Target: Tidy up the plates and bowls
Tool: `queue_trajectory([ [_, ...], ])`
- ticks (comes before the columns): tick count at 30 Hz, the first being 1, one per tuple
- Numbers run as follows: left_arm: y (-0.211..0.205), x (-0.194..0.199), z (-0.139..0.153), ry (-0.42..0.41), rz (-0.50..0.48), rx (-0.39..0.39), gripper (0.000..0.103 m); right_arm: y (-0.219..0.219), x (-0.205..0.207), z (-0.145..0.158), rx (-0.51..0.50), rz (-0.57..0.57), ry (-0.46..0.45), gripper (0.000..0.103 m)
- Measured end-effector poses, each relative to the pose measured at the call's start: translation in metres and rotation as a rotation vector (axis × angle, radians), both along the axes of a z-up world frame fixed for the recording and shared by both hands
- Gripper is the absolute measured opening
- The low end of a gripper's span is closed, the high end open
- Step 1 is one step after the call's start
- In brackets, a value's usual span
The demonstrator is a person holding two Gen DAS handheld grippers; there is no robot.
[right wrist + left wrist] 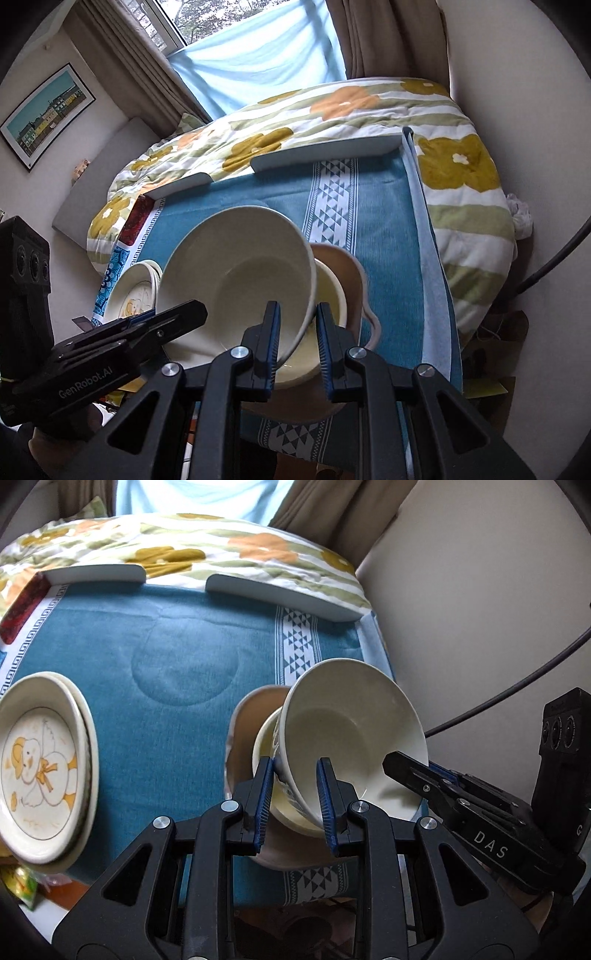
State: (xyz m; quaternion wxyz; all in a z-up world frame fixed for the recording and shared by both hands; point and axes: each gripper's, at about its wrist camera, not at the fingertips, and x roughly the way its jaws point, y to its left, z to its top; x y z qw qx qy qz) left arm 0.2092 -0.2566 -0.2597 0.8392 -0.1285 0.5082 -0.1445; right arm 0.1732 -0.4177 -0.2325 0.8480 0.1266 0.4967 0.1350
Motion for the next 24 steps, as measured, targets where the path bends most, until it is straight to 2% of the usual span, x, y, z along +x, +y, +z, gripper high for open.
queue_trajectory([
  [10,-0.018,0.004,-0.013,0.022,-0.032,0.109,0.021,-0.007,-0.001,-0.015,0.009,0.003,0.020,0.018],
  [20,-0.032,0.008,-0.015,0.015,-0.060,0.213,0.021,-0.002,-0.001,-0.018,-0.043,0.022,0.023,0.018],
  [24,-0.033,0.007,-0.014,0.014,-0.065,0.227,0.021,0.002,-0.001,-0.017,-0.078,0.035,0.017,0.018],
])
